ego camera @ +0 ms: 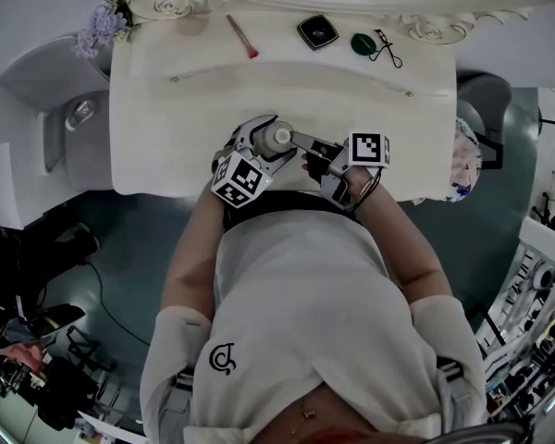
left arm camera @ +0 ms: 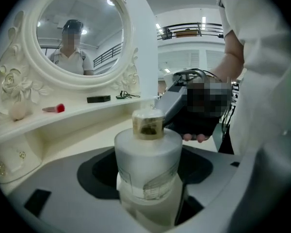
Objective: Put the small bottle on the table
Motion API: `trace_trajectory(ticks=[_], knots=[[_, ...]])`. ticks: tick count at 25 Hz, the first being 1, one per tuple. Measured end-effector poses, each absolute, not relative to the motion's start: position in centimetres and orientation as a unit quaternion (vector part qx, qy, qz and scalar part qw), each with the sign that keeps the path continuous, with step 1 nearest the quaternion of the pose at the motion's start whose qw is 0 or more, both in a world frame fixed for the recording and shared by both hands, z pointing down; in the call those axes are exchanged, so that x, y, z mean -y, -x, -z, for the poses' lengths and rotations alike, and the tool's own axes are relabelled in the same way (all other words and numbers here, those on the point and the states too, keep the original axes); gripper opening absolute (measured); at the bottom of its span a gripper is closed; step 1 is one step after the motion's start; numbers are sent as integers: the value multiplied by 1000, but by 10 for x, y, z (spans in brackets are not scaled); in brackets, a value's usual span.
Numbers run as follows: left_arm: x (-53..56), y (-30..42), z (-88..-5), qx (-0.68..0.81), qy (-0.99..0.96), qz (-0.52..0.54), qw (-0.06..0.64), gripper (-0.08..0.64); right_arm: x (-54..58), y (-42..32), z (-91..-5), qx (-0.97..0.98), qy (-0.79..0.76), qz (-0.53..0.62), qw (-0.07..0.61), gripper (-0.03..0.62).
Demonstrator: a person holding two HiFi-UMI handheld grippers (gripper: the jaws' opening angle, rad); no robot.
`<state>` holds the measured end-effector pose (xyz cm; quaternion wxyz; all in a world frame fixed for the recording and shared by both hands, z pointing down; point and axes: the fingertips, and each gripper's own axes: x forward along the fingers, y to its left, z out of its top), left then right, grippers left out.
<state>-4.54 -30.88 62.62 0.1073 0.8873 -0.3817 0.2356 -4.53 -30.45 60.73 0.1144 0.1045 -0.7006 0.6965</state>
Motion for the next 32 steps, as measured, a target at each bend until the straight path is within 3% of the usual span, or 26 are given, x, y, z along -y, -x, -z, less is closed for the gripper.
trace_trajectory(ticks=[20,30,32], knots=[[305,53,-629,374,-888,-222,150,350,303,53,-610,731,-144,-658,109,143],[288,80,-538,441,-881,-128,113,363,317,36,-563,739,-179,-649,8,29],[285,86,-519,458,-876,-114,101,303,318,34,-543,762,-177,-623,-2,8]])
